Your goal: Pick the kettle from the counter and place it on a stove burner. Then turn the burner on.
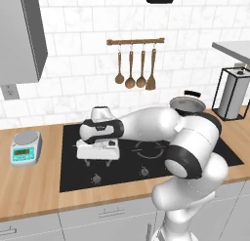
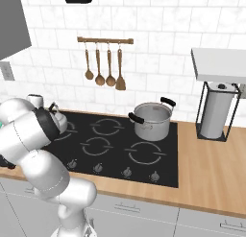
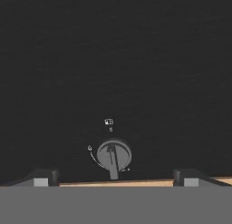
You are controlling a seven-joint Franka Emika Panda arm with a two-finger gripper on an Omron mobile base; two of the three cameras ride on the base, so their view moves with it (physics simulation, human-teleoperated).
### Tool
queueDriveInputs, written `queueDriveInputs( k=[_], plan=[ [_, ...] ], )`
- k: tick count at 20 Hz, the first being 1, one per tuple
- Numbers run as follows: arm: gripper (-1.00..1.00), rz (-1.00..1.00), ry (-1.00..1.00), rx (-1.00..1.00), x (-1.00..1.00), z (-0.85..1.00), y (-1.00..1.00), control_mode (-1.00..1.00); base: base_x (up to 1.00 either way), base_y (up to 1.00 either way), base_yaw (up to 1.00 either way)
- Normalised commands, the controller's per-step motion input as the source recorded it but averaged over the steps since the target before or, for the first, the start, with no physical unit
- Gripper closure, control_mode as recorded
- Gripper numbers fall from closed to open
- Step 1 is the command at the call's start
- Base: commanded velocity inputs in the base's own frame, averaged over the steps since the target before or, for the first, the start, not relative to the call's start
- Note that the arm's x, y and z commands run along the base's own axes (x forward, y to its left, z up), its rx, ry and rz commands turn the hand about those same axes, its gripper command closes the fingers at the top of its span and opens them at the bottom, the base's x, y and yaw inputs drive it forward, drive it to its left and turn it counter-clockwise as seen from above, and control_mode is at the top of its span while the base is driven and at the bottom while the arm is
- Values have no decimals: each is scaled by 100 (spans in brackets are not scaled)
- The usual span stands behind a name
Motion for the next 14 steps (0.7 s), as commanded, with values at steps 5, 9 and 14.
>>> queueDriveInputs(
  k=[5, 9, 14],
  plan=[
    [-100, -6, 0, -7, -3, 0, 0, -100, 0, 0, 0],
    [-100, -2, 0, -6, -7, 0, 0, -100, 0, 0, 0],
    [-100, 0, 0, -5, -3, -2, 4, -100, 0, 0, 0]
  ],
)
